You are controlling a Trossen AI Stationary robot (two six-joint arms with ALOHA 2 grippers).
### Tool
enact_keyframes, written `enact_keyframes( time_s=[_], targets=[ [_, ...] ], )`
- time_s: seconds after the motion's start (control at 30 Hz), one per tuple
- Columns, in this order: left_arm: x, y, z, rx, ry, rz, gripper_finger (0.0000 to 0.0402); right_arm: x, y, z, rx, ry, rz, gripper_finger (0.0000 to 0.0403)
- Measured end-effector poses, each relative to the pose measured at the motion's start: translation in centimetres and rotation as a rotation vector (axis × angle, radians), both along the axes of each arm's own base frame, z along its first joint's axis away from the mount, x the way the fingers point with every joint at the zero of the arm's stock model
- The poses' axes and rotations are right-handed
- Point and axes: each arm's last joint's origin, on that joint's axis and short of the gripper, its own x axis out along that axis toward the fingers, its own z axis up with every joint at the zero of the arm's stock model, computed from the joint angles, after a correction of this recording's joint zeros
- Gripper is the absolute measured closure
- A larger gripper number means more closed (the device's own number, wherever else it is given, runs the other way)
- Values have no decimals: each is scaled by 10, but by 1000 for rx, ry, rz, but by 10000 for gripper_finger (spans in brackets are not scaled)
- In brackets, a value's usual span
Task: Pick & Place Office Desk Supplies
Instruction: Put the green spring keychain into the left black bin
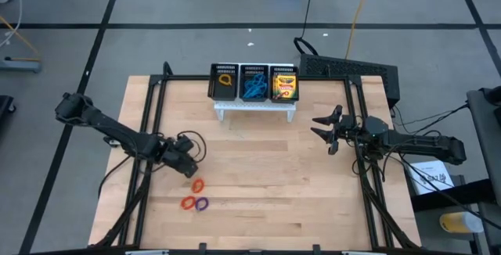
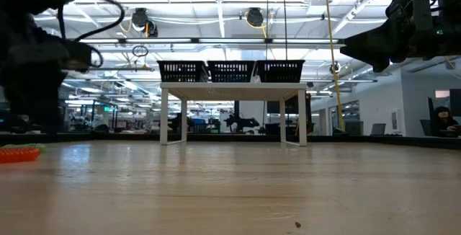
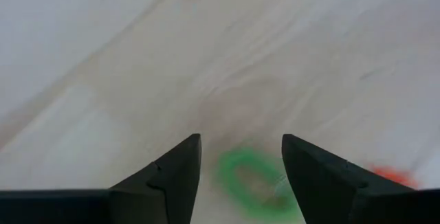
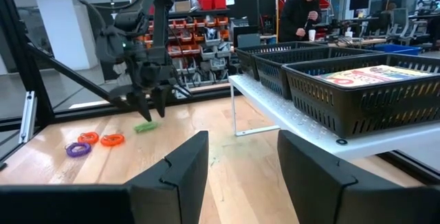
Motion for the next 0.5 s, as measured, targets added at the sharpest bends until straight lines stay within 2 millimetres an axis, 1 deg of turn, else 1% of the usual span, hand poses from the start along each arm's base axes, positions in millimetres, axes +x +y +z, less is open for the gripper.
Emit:
enact_keyframes(
  time_s=[0.2, 0.3, 0.4, 0.5],
  targets=[
    [-6, -3, -3, -88, 97, 90, 188, 0, 0, 0, 0, -3, 0, 238],
    [-9, -4, -5, -99, 140, 143, 188, 0, 0, 0, 0, -2, 0, 238],
    [-9, -7, -9, -122, 161, 152, 188, 0, 0, 0, 0, -2, 0, 238],
    [-7, -8, -14, -96, 189, 158, 188, 0, 0, 0, 0, -4, 0, 238]
  ],
)
